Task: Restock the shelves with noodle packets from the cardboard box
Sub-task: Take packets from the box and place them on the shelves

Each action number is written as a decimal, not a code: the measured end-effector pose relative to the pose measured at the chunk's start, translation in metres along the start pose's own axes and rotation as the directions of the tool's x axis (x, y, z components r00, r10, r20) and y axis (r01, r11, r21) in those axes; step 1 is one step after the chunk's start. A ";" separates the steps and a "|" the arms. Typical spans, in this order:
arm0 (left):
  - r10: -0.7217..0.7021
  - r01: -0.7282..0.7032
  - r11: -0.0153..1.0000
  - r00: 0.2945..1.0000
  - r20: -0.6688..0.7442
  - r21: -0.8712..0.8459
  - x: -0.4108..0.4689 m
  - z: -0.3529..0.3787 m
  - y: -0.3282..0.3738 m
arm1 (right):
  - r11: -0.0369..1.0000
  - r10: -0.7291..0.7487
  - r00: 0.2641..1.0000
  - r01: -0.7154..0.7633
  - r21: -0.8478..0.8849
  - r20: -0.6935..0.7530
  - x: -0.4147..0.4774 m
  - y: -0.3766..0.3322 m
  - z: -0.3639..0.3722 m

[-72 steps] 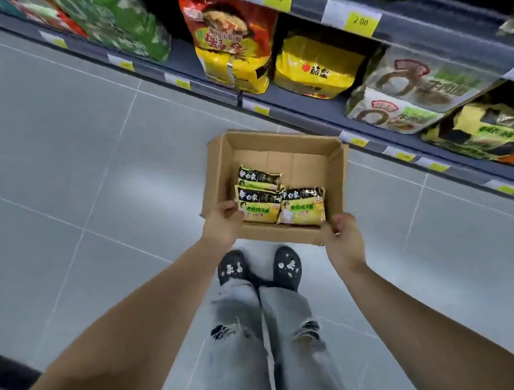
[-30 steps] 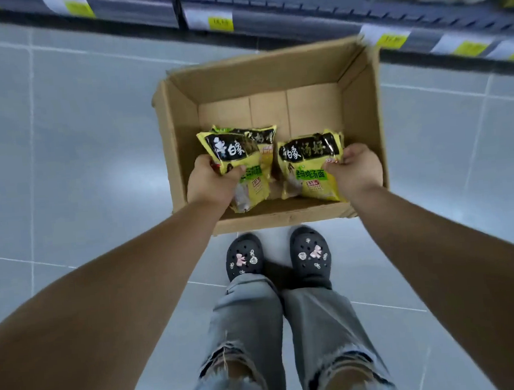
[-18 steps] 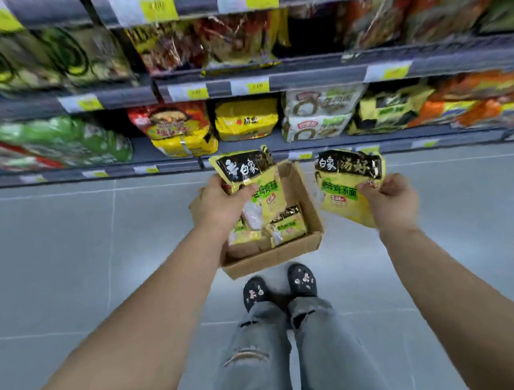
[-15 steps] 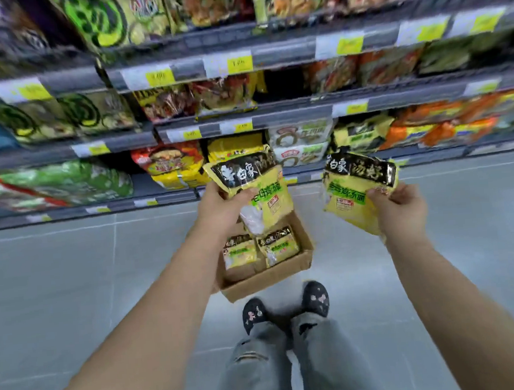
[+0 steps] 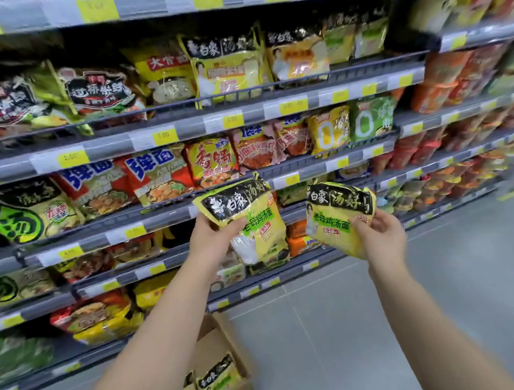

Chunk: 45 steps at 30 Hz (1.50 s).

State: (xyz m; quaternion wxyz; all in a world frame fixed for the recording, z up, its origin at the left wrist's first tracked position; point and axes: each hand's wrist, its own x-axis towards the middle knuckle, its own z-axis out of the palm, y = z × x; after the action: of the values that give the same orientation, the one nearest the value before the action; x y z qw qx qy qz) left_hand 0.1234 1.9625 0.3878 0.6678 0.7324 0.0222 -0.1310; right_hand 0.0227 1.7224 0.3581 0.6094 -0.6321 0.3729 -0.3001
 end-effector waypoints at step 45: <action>0.441 -0.353 0.875 0.863 -0.247 0.331 0.307 0.422 0.250 | 0.788 -0.615 0.788 0.614 0.049 0.024 0.505 -0.200 -0.013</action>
State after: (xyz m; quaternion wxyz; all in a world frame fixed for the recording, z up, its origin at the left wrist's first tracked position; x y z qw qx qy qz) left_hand 0.4028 1.4772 0.5316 0.5600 0.8175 -0.0426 0.1275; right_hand 0.3062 1.2883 0.5206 0.4980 -0.7128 0.1294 -0.4766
